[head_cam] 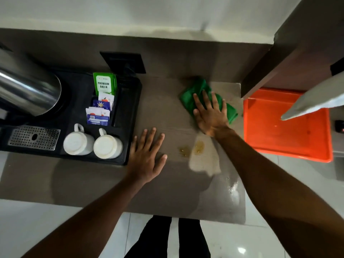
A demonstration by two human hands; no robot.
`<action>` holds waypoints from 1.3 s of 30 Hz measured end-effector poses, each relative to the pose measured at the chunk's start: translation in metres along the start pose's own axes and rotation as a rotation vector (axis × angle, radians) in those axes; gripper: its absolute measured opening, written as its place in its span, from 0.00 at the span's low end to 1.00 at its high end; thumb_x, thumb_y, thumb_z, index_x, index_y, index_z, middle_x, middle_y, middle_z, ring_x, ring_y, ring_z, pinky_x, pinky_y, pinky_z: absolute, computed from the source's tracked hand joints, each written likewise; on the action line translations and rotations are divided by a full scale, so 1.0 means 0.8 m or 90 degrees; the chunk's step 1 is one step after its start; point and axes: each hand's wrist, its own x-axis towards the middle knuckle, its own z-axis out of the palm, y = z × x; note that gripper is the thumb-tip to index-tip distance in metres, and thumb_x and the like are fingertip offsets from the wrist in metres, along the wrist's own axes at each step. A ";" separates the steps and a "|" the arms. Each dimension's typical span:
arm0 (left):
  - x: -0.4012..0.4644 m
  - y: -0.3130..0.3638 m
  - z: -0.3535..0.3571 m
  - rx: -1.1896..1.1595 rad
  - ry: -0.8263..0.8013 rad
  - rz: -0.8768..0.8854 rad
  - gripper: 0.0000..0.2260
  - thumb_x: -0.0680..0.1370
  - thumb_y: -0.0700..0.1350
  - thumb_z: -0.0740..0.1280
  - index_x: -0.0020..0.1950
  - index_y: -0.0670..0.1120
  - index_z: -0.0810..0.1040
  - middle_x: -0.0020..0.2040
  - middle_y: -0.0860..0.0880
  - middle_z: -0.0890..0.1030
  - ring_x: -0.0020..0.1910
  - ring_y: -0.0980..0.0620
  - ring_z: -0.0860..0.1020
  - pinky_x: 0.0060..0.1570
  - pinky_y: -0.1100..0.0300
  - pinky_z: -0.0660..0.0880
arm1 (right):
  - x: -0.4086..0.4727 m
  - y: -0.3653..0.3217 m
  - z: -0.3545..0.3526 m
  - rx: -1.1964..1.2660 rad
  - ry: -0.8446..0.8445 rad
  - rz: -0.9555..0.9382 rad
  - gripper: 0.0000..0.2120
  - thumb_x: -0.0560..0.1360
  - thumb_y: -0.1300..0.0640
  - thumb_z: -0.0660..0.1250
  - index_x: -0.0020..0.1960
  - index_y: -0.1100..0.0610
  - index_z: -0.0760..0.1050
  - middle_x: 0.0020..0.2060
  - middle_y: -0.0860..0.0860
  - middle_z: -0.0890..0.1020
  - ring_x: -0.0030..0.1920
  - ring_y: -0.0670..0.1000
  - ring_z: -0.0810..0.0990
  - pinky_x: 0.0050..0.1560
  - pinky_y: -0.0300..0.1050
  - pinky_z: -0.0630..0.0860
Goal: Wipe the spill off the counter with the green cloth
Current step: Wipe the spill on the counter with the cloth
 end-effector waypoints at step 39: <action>-0.060 0.013 -0.011 -0.031 -0.032 -0.036 0.30 0.81 0.57 0.55 0.82 0.49 0.59 0.83 0.43 0.58 0.82 0.39 0.55 0.78 0.39 0.53 | -0.129 -0.112 0.050 0.020 0.066 0.093 0.31 0.79 0.44 0.52 0.81 0.43 0.50 0.82 0.53 0.55 0.81 0.62 0.51 0.76 0.70 0.51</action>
